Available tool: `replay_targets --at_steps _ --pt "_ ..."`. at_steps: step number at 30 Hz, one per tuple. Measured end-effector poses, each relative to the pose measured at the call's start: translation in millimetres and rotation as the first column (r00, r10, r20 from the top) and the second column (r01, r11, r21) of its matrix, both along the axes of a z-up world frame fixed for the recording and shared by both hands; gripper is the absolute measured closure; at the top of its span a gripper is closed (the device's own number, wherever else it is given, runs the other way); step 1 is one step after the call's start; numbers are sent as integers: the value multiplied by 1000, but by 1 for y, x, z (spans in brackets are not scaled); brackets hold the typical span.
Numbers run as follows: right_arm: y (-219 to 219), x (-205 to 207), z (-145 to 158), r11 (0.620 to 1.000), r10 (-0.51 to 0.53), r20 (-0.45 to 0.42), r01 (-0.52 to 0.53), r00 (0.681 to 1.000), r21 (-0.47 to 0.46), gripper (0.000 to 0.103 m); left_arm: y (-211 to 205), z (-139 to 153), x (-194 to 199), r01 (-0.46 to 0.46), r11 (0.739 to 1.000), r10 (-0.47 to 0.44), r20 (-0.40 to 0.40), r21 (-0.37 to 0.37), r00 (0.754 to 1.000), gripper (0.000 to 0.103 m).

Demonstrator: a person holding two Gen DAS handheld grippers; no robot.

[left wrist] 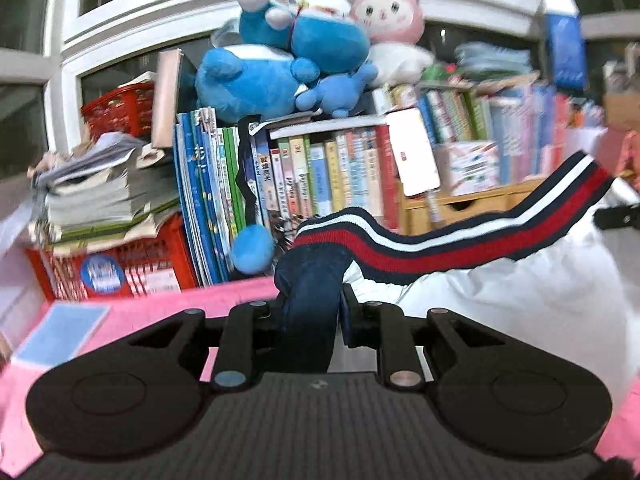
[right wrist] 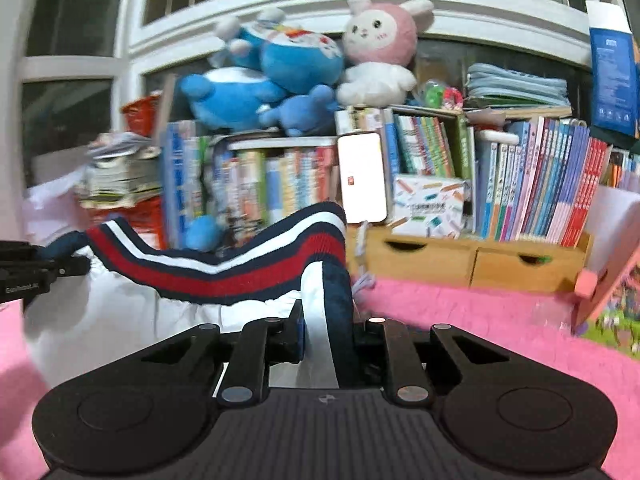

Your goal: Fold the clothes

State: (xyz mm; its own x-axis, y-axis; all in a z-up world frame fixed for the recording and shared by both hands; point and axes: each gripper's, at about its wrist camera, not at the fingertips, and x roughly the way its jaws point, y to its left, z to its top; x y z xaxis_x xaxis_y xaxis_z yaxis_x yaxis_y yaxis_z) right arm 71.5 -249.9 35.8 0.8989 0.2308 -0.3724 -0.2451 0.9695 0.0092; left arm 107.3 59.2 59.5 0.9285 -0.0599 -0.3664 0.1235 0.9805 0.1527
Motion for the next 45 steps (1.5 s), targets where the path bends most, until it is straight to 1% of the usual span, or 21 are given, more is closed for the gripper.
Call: replay_targets --at_steps 2,5,8,9,11,14,16,18,20,21,22,23,24,27,30,33,36,39,43,44,45 --pt "4 37 -10 1000 -21 -21 21 1000 -23 84 -6 -12 32 -22 999 23 -30 47 999 81" --pt "6 89 -38 998 -42 -98 37 994 -53 83 -12 -45 74 -56 995 66 -122 81 990 80" --pt "7 121 -71 997 -60 -183 51 981 -53 78 -13 -83 98 -70 989 96 -203 133 974 74" --pt "7 125 -80 997 -64 -197 55 978 -53 76 -14 -95 99 -62 984 96 -206 165 974 72" --pt "4 131 -95 997 -65 -210 55 976 -55 65 -17 -109 97 -49 974 88 -171 222 981 71" --pt "-3 134 -114 998 -53 -226 42 973 -52 59 -18 -112 98 -45 971 88 -175 234 981 69" --pt "-5 136 -121 999 -45 -227 37 973 -38 58 -16 -112 101 -53 972 96 -185 227 978 64" --pt "-7 141 -120 999 -45 -240 43 970 -12 56 -12 -110 104 -91 968 135 -178 236 975 40" --pt "-8 139 -116 999 -48 -249 48 967 -5 55 -5 -103 99 -129 966 170 -175 224 970 28" --pt "-10 134 -112 998 -53 -254 55 966 1 53 2 -97 91 -139 969 177 -183 202 967 28" --pt "-13 126 -106 998 -64 -257 68 964 6 40 9 -91 83 -150 972 184 -190 181 964 29" --pt "-16 115 -99 995 -91 -248 96 964 5 19 16 -86 75 -160 974 191 -197 160 962 27" --pt "-20 100 -93 992 -121 -222 123 968 -4 13 21 -81 59 -168 974 195 -187 148 963 25" --pt "-17 51 -79 993 -109 -110 103 988 -60 12 26 -68 9 -161 977 178 -124 139 976 18" --pt "12 2 -73 992 -29 -71 20 997 -127 16 8 -67 -30 -95 979 116 -104 181 988 16" --pt "54 -36 -79 976 103 -92 -119 990 -182 21 -10 -79 -47 -47 971 82 -142 234 987 15" --pt "76 -57 -92 961 170 -115 -190 979 -202 26 -13 -97 -47 -66 959 123 -197 274 973 14" --pt "54 -54 -96 978 95 -160 -122 983 -169 29 1 -102 -53 -103 954 156 -173 282 973 13" --pt "-26 -43 -102 993 -101 -255 84 962 -77 41 25 -104 -59 -175 953 224 -186 246 957 11" --pt "-46 -42 -103 990 -142 -272 132 952 -57 75 32 -103 -59 -191 956 236 -196 223 952 10" --pt "-60 -44 -101 984 -178 -273 168 945 -59 92 38 -103 -59 -206 958 247 -207 199 947 8"
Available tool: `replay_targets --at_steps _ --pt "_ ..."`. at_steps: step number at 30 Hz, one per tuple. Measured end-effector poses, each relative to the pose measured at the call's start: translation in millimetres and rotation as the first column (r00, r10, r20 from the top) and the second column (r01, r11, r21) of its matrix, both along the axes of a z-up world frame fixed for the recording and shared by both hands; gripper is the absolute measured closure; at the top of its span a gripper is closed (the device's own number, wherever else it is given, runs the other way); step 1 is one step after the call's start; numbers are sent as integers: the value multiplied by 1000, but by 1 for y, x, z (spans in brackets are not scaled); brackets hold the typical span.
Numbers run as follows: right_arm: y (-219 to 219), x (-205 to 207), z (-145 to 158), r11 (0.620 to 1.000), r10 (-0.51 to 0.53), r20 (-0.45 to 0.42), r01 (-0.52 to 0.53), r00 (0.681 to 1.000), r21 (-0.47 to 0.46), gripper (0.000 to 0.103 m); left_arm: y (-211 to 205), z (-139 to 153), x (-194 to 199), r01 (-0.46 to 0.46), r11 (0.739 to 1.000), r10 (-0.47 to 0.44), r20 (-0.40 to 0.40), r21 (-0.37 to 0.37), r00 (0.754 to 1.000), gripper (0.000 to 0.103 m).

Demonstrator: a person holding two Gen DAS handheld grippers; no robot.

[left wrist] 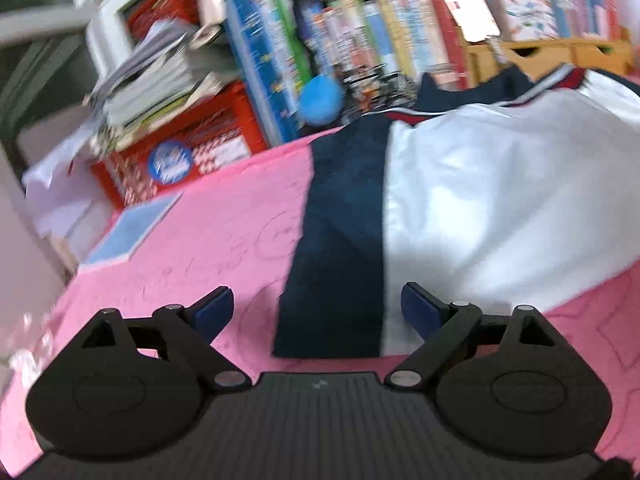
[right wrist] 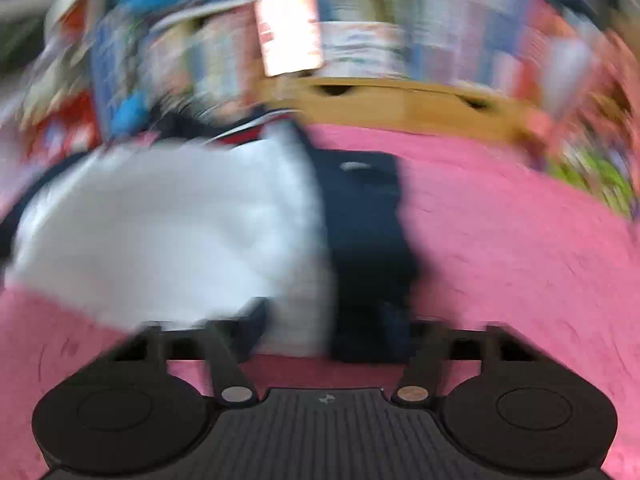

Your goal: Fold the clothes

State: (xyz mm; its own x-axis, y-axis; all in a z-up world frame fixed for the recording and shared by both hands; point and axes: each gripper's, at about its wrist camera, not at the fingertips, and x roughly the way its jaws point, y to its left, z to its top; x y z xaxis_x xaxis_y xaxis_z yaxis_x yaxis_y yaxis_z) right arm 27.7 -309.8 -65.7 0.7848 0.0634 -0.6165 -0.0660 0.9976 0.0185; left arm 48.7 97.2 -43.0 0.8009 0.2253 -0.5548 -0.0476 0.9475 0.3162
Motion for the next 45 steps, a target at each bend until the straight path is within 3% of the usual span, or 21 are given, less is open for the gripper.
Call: replay_targets --at_steps 1,2,3,7,11,13,15,18,21,22,23,25,29,31,33,35,38,41,42,43,45 --pt "-12 -2 1 998 -53 -2 53 999 -28 88 5 0 0 -12 1000 12 -4 -24 1000 7" --pt "-21 -4 0 986 -126 6 126 992 -105 67 8 -1 0 -23 999 22 -7 -43 1000 7" --pt "-28 -7 -1 976 -158 21 159 987 -149 61 9 0 -1 -31 998 31 -8 -54 999 6" --pt "-39 -29 0 962 -125 37 130 991 -241 60 4 0 -16 -25 999 25 15 27 1000 7" --pt "-7 -64 -1 873 94 107 -30 990 -487 48 -8 1 -48 92 988 -98 46 121 994 8" --pt "18 -77 2 828 248 133 -139 960 -544 45 -18 3 -64 156 974 -169 71 163 983 8" --pt "48 -82 2 766 404 153 -242 902 -596 43 -36 6 -79 241 946 -268 105 216 958 8" --pt "100 -80 2 626 614 125 -385 779 -678 42 -70 11 -93 395 865 -447 119 309 886 7" --pt "144 -68 -8 457 741 29 -473 671 -754 44 -103 6 -99 508 732 -595 63 454 801 9" --pt "156 -62 -12 412 764 -2 -490 645 -768 56 -110 3 -100 543 686 -637 39 485 770 9" --pt "161 -54 -15 402 766 -19 -502 643 -766 78 -116 1 -98 573 650 -669 18 500 743 12" --pt "170 -39 -17 398 766 -43 -526 642 -752 82 -125 -6 -92 615 589 -713 -20 523 701 16" --pt "148 -17 16 621 709 67 -576 702 -532 83 -140 -24 -70 664 497 -758 -93 559 645 44" --pt "133 -19 31 667 696 103 -588 710 -457 82 -151 -39 -59 663 485 -756 -109 570 646 57" --pt "128 -24 36 647 717 107 -599 689 -472 82 -154 -42 -44 649 509 -738 -103 565 667 69" --pt "130 -33 29 583 748 91 -584 658 -565 74 -150 -36 -36 661 537 -736 -91 525 671 73" --pt "144 -50 9 450 797 50 -538 601 -712 60 -145 -25 -31 655 564 -733 -60 503 678 75" --pt "167 -47 -11 378 812 39 -474 582 -795 60 -142 -13 -29 653 597 -720 -47 467 692 75" --pt "173 -42 -16 373 807 42 -454 588 -810 63 -142 -14 -30 659 589 -725 -55 468 687 75" --pt "176 -36 -18 373 802 40 -447 596 -813 75 -143 -15 -31 665 580 -730 -64 471 681 74" --pt "183 -26 -22 375 793 38 -438 608 -817 79 -147 -24 -33 668 547 -740 -82 505 667 64"
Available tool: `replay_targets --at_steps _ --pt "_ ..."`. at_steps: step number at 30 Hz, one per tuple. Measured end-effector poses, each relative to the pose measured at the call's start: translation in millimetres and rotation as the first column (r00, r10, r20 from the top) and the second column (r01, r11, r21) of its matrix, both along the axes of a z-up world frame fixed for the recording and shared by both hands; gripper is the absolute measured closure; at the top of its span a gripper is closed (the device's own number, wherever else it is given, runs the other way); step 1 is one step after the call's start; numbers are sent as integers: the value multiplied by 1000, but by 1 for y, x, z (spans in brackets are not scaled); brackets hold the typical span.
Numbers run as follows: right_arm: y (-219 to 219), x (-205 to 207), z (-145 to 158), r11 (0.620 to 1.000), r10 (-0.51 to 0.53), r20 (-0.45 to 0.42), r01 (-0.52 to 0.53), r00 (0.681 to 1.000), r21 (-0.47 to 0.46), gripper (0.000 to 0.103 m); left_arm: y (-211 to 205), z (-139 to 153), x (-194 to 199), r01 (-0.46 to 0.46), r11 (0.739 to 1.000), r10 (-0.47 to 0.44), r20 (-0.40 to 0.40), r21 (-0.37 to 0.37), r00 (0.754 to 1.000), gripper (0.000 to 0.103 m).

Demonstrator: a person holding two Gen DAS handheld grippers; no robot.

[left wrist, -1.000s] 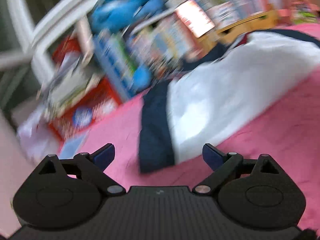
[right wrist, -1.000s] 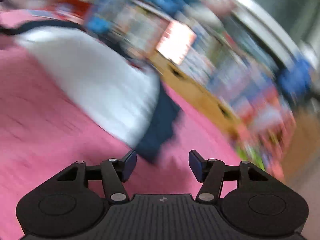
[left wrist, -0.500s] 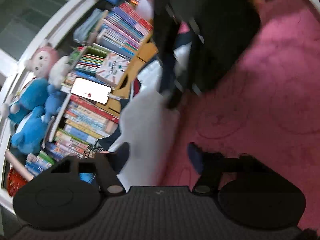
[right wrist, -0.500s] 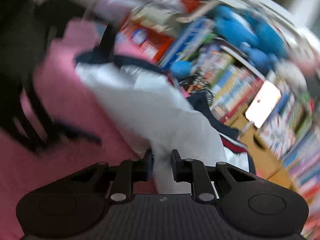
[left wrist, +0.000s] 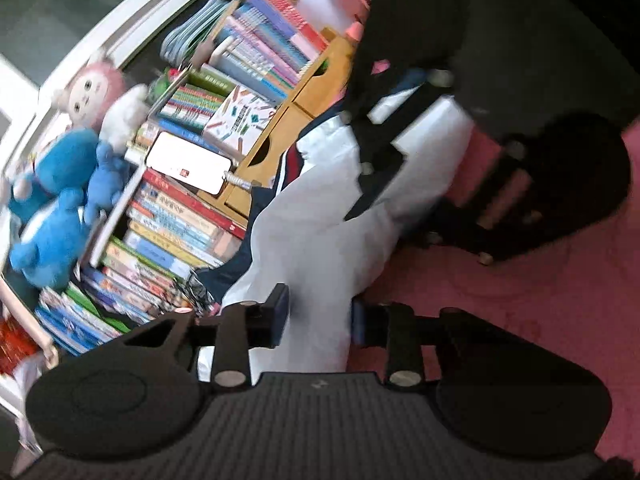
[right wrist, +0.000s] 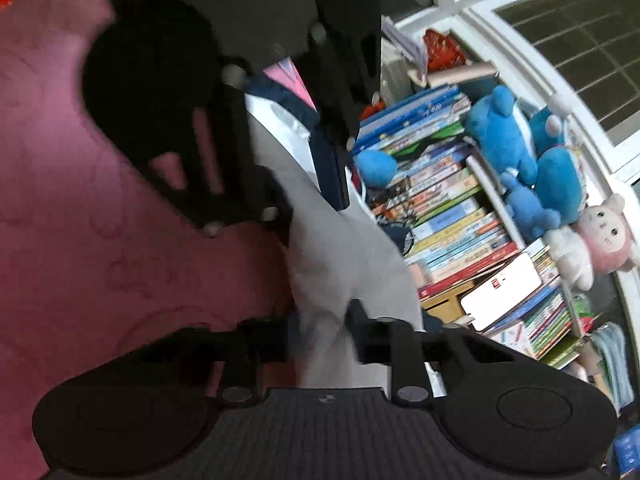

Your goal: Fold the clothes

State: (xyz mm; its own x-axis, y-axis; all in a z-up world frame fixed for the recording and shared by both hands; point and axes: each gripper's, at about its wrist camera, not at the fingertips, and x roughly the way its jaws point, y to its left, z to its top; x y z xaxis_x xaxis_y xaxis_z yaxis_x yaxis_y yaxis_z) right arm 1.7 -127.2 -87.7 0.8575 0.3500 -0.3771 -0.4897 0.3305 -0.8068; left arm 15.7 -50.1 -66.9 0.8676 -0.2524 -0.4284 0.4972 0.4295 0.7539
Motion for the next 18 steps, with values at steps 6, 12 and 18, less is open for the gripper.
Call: replay_targets --at_steps 6,12,18 --pt "-13 10 -3 999 -4 -38 2 999 -35 84 -3 -23 21 -39 997 45 -77 72 996 82" --pt "-92 27 -15 974 -225 -108 222 968 -43 92 57 -35 35 -212 975 218 -131 61 967 89" --pt "-156 11 -12 926 -372 -151 376 916 3 92 114 -53 31 -365 929 370 -117 63 922 89"
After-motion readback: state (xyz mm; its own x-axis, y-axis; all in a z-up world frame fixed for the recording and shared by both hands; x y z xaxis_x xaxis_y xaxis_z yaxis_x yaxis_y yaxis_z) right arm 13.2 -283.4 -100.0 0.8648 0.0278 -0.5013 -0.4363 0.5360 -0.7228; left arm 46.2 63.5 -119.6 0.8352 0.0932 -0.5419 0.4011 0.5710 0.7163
